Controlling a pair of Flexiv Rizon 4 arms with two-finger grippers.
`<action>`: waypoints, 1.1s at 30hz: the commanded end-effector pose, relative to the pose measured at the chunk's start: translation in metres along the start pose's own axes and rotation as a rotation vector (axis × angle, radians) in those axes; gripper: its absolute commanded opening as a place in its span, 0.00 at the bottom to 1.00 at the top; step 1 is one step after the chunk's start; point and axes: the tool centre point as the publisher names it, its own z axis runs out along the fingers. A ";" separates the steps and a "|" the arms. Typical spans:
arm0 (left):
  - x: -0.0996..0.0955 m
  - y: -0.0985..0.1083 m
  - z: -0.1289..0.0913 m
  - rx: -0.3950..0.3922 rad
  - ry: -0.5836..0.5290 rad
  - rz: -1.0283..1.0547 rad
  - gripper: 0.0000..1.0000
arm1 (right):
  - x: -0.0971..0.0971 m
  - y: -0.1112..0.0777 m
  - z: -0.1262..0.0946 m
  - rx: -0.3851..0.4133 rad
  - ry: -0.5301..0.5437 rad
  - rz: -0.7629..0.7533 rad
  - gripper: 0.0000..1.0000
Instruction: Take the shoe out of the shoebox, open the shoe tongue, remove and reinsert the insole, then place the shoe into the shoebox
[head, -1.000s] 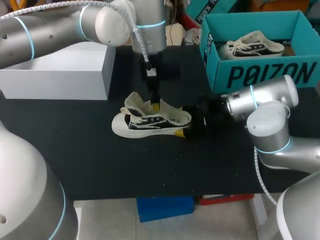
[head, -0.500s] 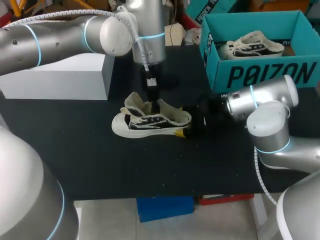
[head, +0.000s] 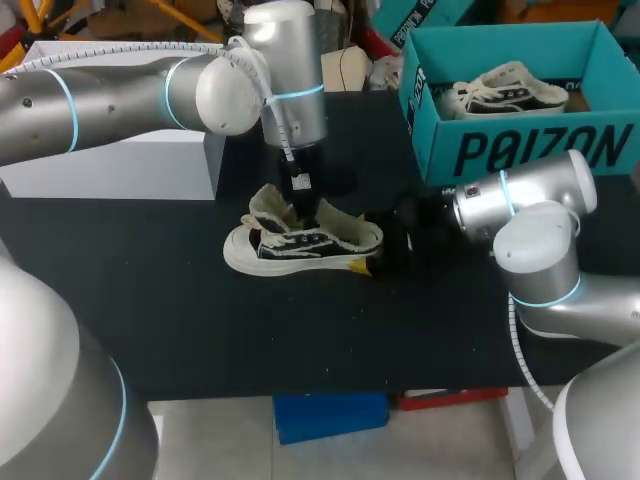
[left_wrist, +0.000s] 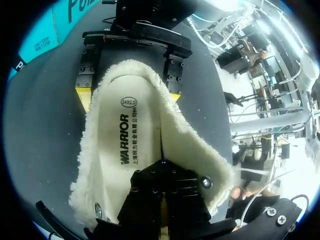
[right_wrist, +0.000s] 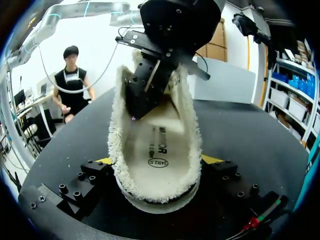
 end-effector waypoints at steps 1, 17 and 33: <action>0.001 0.002 0.004 0.007 -0.006 -0.001 0.00 | -0.001 -0.003 0.003 0.001 -0.002 0.001 0.00; 0.003 -0.007 0.013 0.015 -0.010 -0.005 0.00 | -0.001 -0.003 0.003 0.001 -0.002 0.001 0.00; 0.000 -0.006 0.015 -0.014 -0.082 -0.023 0.27 | -0.001 -0.003 0.003 0.001 -0.002 0.001 0.00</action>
